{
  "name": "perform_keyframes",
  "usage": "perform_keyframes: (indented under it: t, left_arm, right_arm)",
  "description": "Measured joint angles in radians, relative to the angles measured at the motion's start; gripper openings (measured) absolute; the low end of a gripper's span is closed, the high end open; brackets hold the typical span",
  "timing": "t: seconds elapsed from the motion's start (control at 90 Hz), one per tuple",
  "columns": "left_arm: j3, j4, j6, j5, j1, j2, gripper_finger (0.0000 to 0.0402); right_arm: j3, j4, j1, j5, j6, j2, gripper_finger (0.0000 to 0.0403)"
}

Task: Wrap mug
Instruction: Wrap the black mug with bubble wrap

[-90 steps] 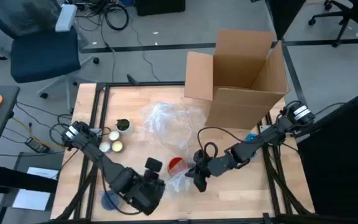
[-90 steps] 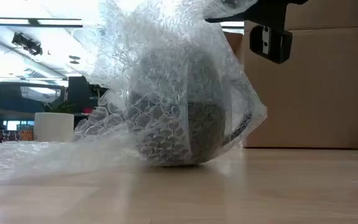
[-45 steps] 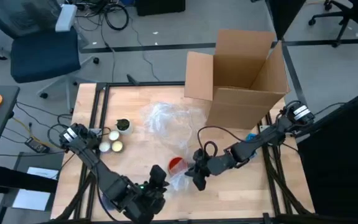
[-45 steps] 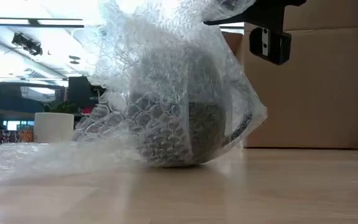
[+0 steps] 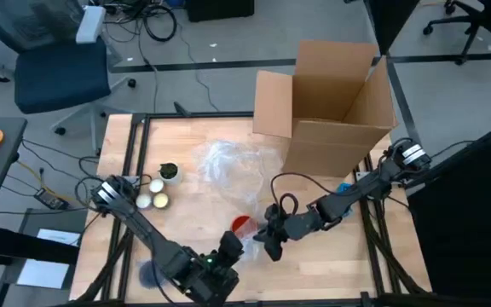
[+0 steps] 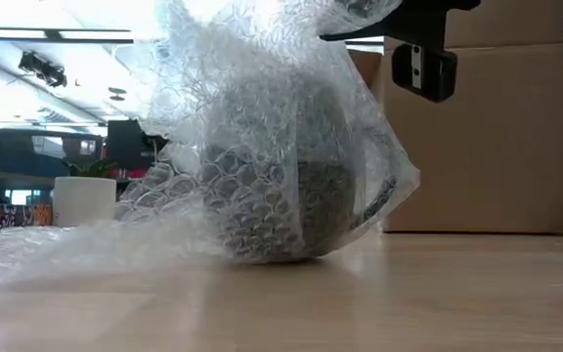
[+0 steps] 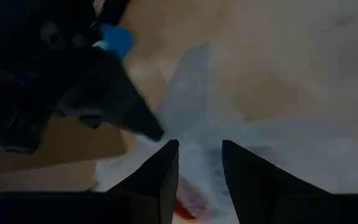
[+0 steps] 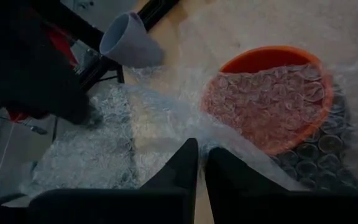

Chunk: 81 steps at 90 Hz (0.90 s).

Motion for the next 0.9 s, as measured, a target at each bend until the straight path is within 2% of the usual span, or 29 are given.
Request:
perform_keyframes:
  t: [0.422,0.578,0.722,0.9]
  left_arm:
    - [0.0,-0.003,-0.16,-0.003,0.061,0.029,0.0101]
    - [0.0,-0.016,-0.214,-0.005,0.064,0.029,0.0068]
    - [0.0,-0.03,-0.259,-0.004,0.062,0.029,0.0011]
    - [0.0,-0.072,-0.34,-0.018,0.074,0.028,0.0002]
  right_arm:
    - [0.0,0.003,0.002,0.0,-0.02,0.003,0.0002]
    - [0.0,0.004,0.002,0.0,-0.026,0.003,0.0012]
    - [0.0,0.01,0.003,-0.001,-0.048,0.003,0.003]
    - [0.0,0.021,0.003,0.0,-0.104,0.004,0.0056]
